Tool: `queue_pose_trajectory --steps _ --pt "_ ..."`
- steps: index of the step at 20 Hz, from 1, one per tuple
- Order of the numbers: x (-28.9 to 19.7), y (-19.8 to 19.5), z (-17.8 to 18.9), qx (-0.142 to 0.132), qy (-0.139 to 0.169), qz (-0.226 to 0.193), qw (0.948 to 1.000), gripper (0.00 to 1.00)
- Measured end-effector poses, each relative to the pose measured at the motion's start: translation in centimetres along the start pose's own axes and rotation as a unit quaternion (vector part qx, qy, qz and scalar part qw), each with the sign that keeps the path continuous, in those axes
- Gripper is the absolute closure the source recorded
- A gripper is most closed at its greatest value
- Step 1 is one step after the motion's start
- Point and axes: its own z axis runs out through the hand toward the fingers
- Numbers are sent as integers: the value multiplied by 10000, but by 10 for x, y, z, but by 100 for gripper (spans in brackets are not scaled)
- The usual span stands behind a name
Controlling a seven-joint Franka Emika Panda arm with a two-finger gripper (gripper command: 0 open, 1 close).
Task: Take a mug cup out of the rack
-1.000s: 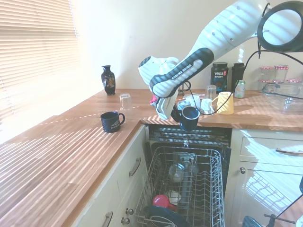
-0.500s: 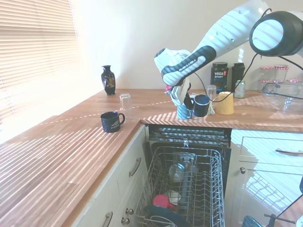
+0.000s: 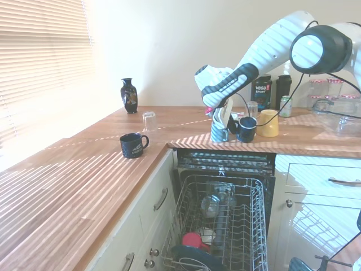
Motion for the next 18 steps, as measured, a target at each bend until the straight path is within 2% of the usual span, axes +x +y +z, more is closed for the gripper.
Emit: queue_pose_trajectory --steps 9,16,17,18 --pt "4 -2 16 70 -86 -99 9999 100" --pt "12 1 19 171 -39 -23 9998 100" --pt "12 2 19 197 -50 -13 9998 0" --pt "12 3 20 224 -65 8 9997 0"
